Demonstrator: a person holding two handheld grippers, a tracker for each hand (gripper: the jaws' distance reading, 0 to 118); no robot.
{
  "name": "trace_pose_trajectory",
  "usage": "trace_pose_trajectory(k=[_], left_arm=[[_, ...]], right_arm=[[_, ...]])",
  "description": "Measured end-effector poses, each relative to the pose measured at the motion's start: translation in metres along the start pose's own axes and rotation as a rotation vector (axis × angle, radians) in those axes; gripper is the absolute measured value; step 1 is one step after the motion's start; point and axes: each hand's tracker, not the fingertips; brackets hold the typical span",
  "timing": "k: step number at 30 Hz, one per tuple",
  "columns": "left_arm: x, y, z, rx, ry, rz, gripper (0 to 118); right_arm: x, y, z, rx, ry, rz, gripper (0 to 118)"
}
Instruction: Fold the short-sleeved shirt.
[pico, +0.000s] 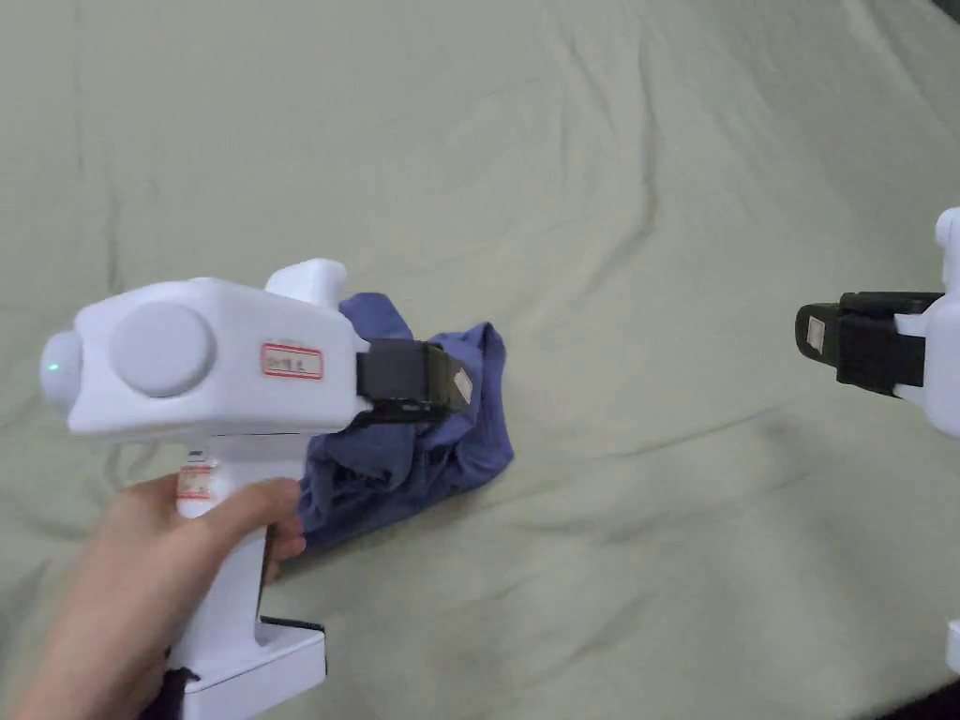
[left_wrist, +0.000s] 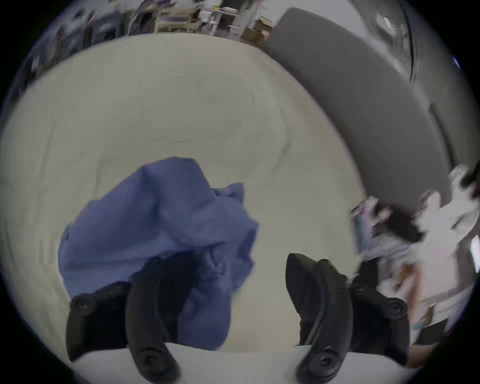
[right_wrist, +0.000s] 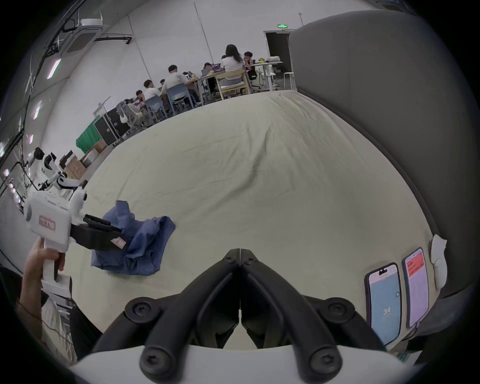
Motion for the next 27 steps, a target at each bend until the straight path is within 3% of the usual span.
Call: trace_pose_trajectory(k=[2, 6, 7, 8, 9, 10, 12, 16, 18, 20, 23, 27], left_arm=[[0.001, -0.006, 0.051, 0.144, 0.049, -0.019, 84], [0.001, -0.022, 0.112, 0.351, 0.396, -0.129, 81], [-0.003, -0.023, 0.108, 0.329, 0.491, -0.181, 65], [-0.009, -0.020, 0.095, 0.294, 0.548, -0.162, 23], [-0.018, -0.023, 0.085, 0.305, 0.548, -0.108, 0], [-0.021, -0.023, 0.065, 0.228, 0.398, -0.063, 0], [-0.014, -0.029, 0.024, 0.149, 0.286, -0.049, 0], [0.016, -0.033, -0.062, 0.028, 0.282, -0.153, 0], [0.021, -0.029, -0.085, -0.002, 0.208, -0.140, 0], [0.031, -0.027, -0.098, 0.010, 0.123, -0.092, 0], [0.040, -0.020, -0.117, -0.017, 0.149, -0.160, 0], [0.030, -0.021, -0.102, -0.012, 0.114, -0.099, 0]], right_arm=[[-0.001, 0.000, 0.000, -0.001, 0.003, 0.002, 2], [-0.006, 0.003, -0.002, -0.001, 0.012, 0.011, 2], [-0.007, 0.003, -0.003, -0.001, 0.016, 0.012, 2], [-0.009, 0.004, -0.003, 0.000, 0.017, 0.016, 2], [-0.010, 0.004, -0.003, 0.001, 0.017, 0.020, 2], [-0.011, 0.004, -0.003, 0.001, 0.016, 0.023, 2], [-0.012, 0.004, -0.003, -0.003, 0.013, 0.025, 2], [-0.009, 0.003, -0.003, -0.017, -0.007, 0.026, 2], [-0.007, 0.002, -0.003, -0.024, -0.018, 0.027, 2], [-0.006, 0.001, -0.003, -0.031, -0.026, 0.028, 2], [-0.007, 0.001, -0.004, -0.042, -0.024, 0.031, 2], [-0.018, 0.002, -0.002, -0.042, -0.009, 0.050, 2]])
